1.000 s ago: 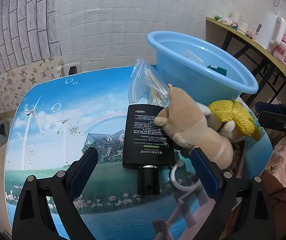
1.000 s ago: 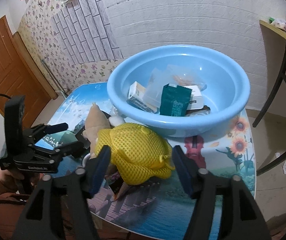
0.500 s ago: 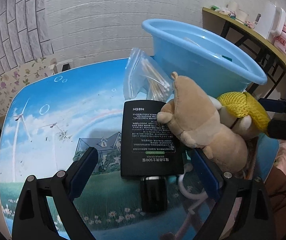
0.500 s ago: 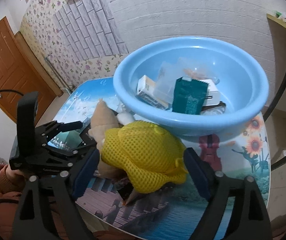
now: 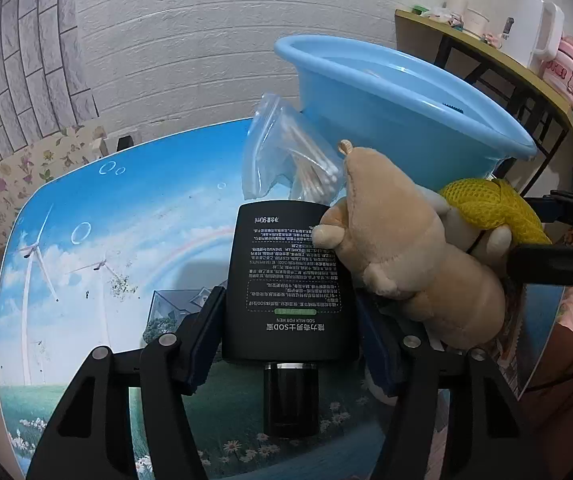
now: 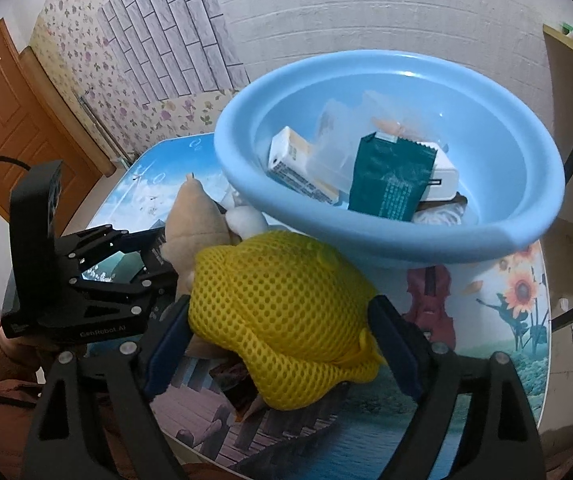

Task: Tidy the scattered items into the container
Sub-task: 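Grasp the yellow mesh bag with the right gripper while the left grasps the black power bank, then lift the power bank and mesh bag and carry both over the basin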

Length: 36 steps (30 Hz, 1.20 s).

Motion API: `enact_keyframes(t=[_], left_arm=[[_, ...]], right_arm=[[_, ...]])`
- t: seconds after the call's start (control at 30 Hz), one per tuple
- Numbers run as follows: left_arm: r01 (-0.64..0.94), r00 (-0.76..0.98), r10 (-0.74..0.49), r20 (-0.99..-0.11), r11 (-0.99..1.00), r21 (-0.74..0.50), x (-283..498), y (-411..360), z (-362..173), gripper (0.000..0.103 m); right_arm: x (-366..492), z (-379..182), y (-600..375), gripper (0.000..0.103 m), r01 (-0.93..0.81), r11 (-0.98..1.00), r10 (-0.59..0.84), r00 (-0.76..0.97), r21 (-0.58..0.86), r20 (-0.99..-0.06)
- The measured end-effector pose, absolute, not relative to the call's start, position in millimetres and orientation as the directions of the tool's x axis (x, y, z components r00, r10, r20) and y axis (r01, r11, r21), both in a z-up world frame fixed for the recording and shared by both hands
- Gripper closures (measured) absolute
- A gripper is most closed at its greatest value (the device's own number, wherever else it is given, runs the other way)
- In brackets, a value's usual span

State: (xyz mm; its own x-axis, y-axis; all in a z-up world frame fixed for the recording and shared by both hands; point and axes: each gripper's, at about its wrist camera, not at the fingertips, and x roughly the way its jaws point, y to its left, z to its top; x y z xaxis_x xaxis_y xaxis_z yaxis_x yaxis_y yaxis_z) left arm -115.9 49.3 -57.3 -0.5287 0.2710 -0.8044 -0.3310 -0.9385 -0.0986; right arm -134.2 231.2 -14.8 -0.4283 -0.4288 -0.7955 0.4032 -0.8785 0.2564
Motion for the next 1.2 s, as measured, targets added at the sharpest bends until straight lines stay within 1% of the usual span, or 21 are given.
enact_keyframes(t=[0.13,0.23,0.33,0.53,0.7,1.2], left_arm=[[-0.323,-0.528,0.270,-0.805,-0.941,-0.103,-115.9,45.2,-56.5,0.041],[-0.315,-0.531,0.270,-0.803,-0.943,-0.109,-113.0,41.3,-55.5,0.041],[-0.307,-0.534,0.269,-0.801,-0.945,-0.113,-109.8,37.4,-54.9,0.041],[-0.282,-0.549,0.253,-0.796,-0.953,-0.109,-100.9,30.5,-50.0,0.041],[-0.275,-0.561,0.246,-0.790,-0.956,-0.103,-94.9,27.5,-44.2,0.041],[-0.252,-0.555,0.215,-0.803,-0.964,-0.084,-65.9,10.0,-51.3,0.041]], right_arm=[[-132.9,-13.3,238.0,0.030,0.390,-0.874,-0.451,-0.428,0.290,-0.783],[-131.4,-11.2,242.0,0.036,0.384,-0.871,-0.463,-0.438,0.305,-0.771],[-128.4,-7.8,244.4,0.039,0.392,-0.864,-0.478,-0.444,0.315,-0.758],[-118.4,0.1,247.7,0.042,0.412,-0.853,-0.499,-0.459,0.322,-0.735],[-111.4,5.7,248.6,0.043,0.419,-0.849,-0.508,-0.473,0.323,-0.720],[-101.8,10.0,245.9,0.043,0.412,-0.861,-0.487,-0.497,0.299,-0.718]])
